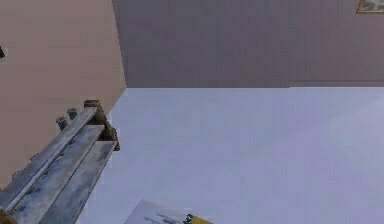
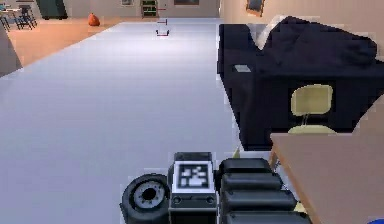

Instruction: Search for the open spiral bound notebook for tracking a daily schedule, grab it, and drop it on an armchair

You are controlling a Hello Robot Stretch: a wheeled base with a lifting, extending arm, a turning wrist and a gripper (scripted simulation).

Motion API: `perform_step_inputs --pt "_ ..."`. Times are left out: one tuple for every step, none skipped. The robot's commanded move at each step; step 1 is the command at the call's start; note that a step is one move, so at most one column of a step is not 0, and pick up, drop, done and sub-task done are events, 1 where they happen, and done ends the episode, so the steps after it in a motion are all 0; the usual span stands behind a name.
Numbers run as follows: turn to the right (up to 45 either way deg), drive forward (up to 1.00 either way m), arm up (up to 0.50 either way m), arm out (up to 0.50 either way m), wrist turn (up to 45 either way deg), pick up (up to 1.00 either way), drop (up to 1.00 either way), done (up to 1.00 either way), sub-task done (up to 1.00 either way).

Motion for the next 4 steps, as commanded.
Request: perform_step_inputs --pt "0.0 0.45 0.00 0.00 0.0 0.00 0.00 0.00 0.00" --pt "45.0 0.00 0.00 0.00 0.0 0.00 0.00 0.00 0.00" --pt "12.0 0.00 0.00 0.00 0.0 0.00 0.00 0.00 0.00" --pt "0.0 1.00 0.00 0.00 0.0 0.00 0.00 0.00 0.00"
